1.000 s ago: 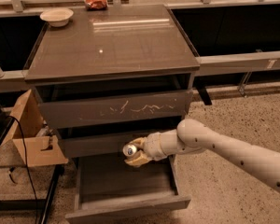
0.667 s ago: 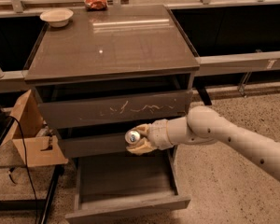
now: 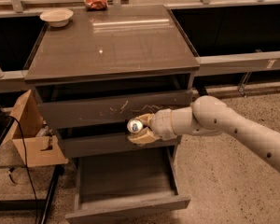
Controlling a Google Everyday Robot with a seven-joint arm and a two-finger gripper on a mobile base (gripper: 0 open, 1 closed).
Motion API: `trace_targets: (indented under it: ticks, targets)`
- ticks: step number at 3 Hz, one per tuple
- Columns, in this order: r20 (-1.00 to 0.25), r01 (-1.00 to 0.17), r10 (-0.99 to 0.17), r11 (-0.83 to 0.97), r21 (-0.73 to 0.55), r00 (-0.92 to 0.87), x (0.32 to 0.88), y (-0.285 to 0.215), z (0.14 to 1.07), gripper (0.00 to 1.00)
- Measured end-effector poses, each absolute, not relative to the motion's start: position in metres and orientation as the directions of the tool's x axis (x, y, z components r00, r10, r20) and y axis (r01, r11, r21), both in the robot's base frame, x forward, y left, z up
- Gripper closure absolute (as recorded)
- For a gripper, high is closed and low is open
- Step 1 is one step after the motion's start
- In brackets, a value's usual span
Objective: Pick redbull can from bottom drawer and place on counter
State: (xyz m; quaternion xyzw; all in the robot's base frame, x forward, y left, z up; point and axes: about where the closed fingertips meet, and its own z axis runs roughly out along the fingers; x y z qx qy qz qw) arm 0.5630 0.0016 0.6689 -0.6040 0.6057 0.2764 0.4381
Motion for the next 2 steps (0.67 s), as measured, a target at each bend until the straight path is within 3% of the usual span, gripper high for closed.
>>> trace_targets:
  ticks: [2]
  targets:
    - [-0.882, -0.983, -0.465, 0.117, -0.145, 0.074, 0.574, -0.014, 0.757, 1.0]
